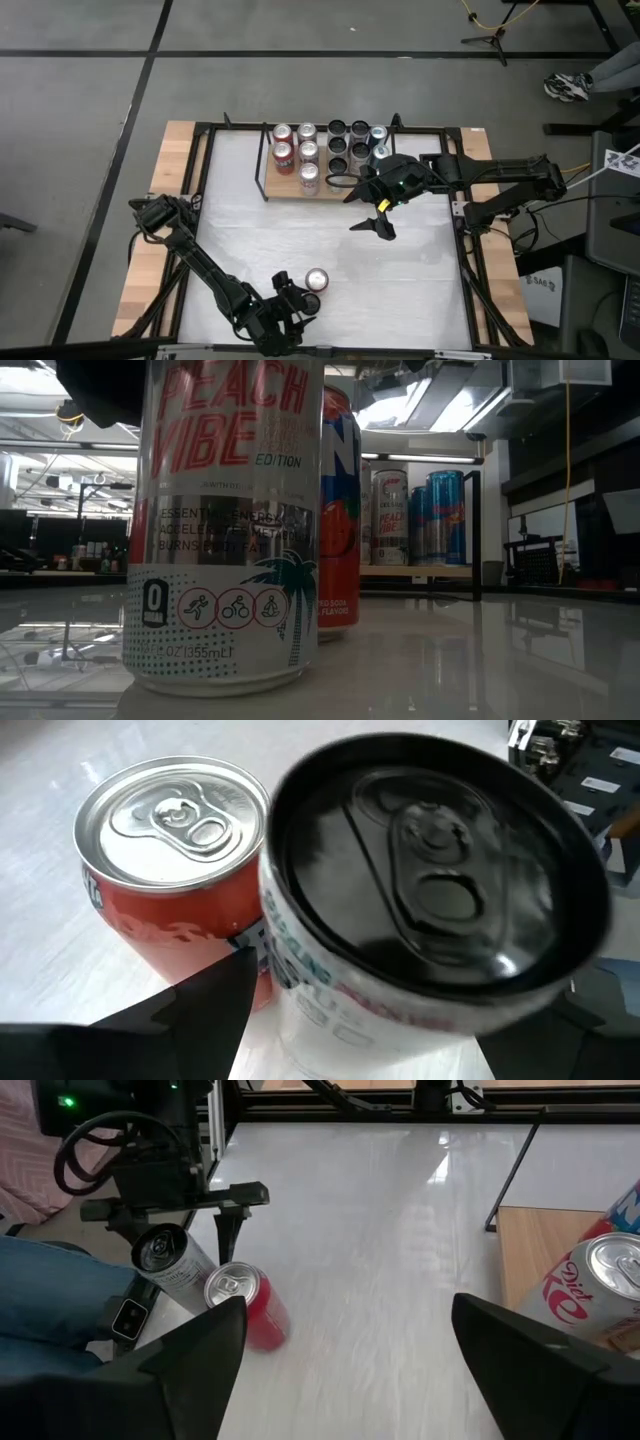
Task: Place canned beverage on shelf
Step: Put the white pink soda can onto the shelf aligned with the other white pink soda cans
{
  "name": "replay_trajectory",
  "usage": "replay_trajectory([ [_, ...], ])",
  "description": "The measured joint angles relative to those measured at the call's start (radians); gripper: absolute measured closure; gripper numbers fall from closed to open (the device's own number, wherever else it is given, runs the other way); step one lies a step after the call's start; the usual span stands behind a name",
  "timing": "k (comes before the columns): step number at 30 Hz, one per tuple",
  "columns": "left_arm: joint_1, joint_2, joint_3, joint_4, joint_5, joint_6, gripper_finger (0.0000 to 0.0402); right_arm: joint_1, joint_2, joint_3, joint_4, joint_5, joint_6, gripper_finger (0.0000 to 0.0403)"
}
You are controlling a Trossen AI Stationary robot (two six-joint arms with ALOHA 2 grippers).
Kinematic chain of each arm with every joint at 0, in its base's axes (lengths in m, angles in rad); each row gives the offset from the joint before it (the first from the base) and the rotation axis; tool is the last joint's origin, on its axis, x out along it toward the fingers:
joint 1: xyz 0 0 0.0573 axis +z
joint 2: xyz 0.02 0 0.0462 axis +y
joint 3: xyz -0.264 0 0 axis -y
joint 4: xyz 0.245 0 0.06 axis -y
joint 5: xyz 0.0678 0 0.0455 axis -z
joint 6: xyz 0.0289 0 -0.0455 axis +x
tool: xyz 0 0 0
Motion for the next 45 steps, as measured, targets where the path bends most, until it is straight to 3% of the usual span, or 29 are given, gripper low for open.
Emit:
replay_trajectory([
  [8, 0.015, 0.000, 0.000, 0.005, 0.019, -0.001, 0.0079, 0.000, 0.000, 0.000, 0.000, 0.000, 0.000, 0.0056],
  [16, 0.006, -0.004, 0.000, 0.005, 0.026, 0.000, 0.0137, 0.000, 0.000, 0.000, 0.000, -0.006, 0.001, 0.0056],
  [21, 0.005, -0.037, 0.000, 0.007, 0.107, -0.002, 0.0166, 0.000, 0.000, 0.000, 0.000, -0.047, 0.001, 0.0056],
  [34, 0.039, -0.268, 0.000, 0.013, 0.297, 0.021, 0.0166, 0.000, 0.000, 0.000, 0.000, -0.126, 0.084, 0.0056],
  [40, 0.125, -0.408, 0.000, 0.049, 0.310, 0.219, 0.0166, 0.000, -0.002, 0.006, -0.008, -0.135, 0.130, 0.0056],
  [45, 0.263, -0.487, 0.000, 0.073, 0.354, 0.463, 0.0166, -0.001, -0.003, 0.097, -0.096, -0.132, 0.132, 0.0056],
])
